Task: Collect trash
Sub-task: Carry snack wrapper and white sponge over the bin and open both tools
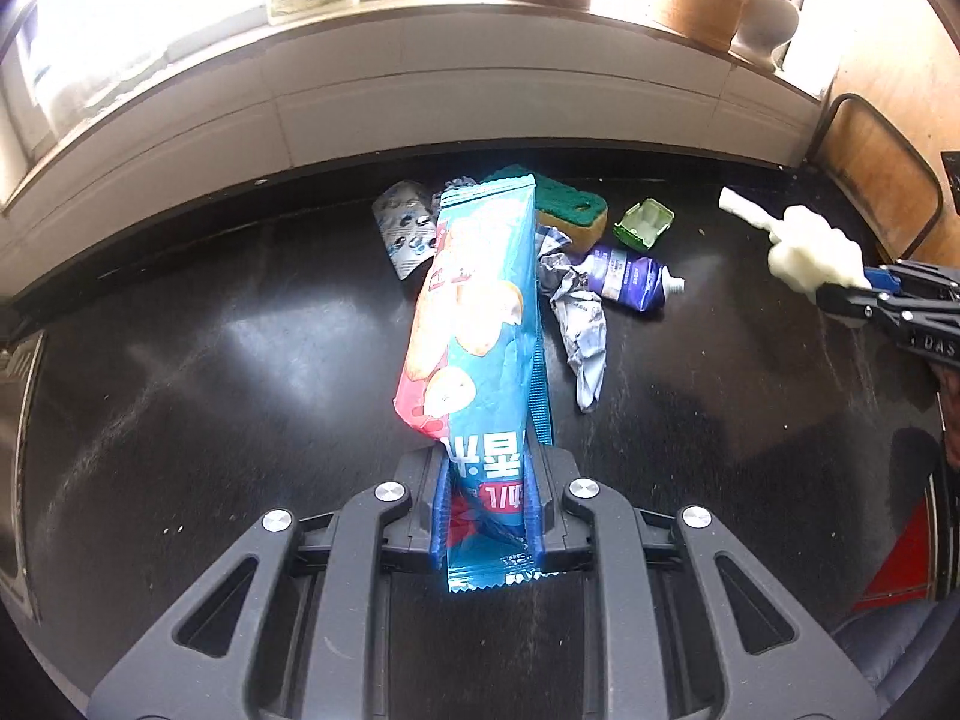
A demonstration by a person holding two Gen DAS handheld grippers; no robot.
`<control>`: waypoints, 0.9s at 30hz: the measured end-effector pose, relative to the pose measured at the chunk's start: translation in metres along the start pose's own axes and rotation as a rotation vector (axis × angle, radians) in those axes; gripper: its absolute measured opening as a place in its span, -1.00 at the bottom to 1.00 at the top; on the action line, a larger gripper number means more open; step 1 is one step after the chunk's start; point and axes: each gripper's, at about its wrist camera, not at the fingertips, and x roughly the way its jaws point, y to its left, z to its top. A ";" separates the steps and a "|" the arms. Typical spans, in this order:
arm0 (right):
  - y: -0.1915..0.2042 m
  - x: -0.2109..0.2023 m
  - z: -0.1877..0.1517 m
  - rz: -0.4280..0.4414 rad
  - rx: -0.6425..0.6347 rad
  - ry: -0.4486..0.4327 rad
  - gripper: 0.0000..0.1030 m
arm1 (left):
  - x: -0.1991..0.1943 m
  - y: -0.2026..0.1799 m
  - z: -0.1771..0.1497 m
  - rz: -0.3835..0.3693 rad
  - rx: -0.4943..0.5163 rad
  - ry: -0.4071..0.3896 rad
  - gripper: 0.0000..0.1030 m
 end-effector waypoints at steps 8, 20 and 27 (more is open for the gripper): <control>0.085 -0.014 0.017 0.137 -0.173 -0.023 -0.33 | -0.048 0.038 -0.034 0.085 -0.125 -0.062 -0.64; 0.367 0.011 0.006 0.526 -0.669 0.086 -0.33 | -0.153 0.160 -0.202 0.431 -0.611 -0.065 -0.64; 0.506 0.028 -0.055 0.659 -0.891 0.239 -0.32 | -0.187 0.200 -0.337 0.550 -0.935 0.005 -0.64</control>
